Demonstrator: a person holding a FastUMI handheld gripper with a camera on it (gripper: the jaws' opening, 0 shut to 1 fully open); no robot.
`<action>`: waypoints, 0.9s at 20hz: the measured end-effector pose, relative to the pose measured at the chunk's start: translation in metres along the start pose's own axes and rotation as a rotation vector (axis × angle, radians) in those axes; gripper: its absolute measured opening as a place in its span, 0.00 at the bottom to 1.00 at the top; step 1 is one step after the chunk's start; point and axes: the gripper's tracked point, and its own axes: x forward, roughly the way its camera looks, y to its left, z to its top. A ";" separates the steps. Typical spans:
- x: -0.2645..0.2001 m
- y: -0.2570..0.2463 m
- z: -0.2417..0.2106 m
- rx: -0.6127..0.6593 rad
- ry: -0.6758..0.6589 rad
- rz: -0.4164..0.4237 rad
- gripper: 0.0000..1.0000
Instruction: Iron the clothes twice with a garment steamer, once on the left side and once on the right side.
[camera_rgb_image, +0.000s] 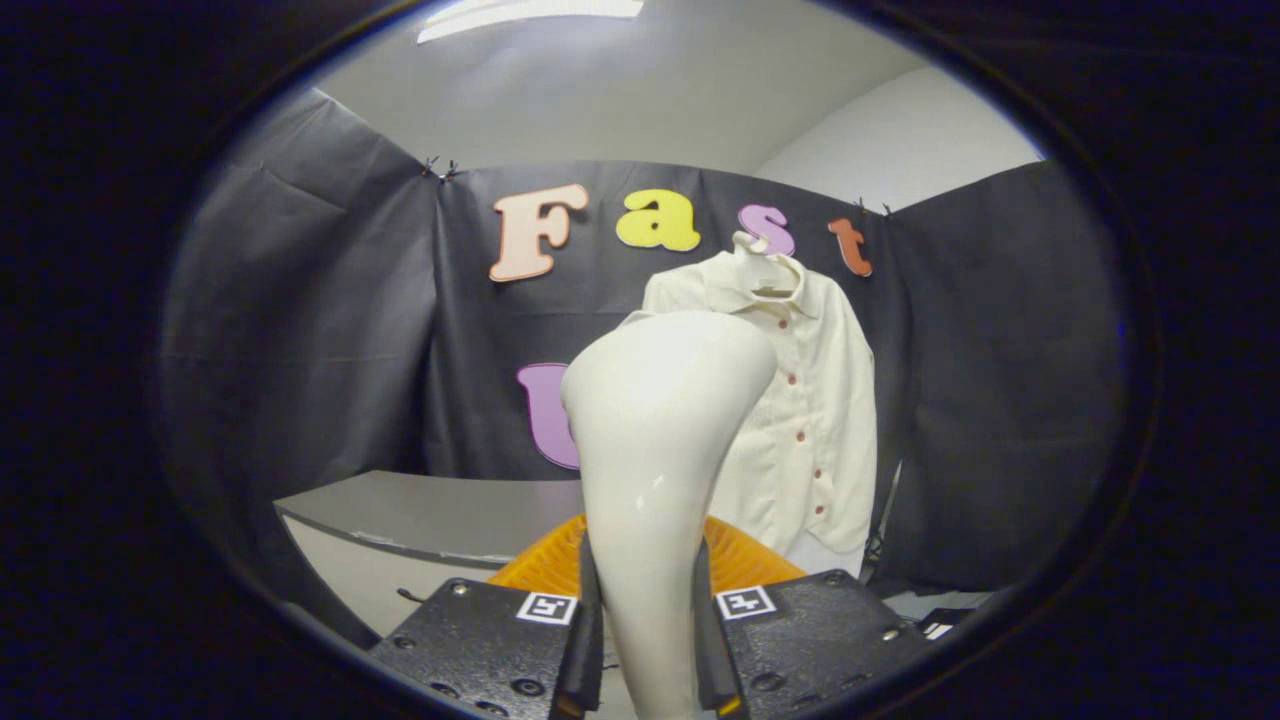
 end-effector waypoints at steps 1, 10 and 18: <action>-0.005 0.006 -0.001 0.003 -0.004 0.004 0.36; -0.062 0.029 -0.025 0.014 -0.012 -0.026 0.37; -0.093 0.046 -0.043 -0.029 0.004 0.010 0.37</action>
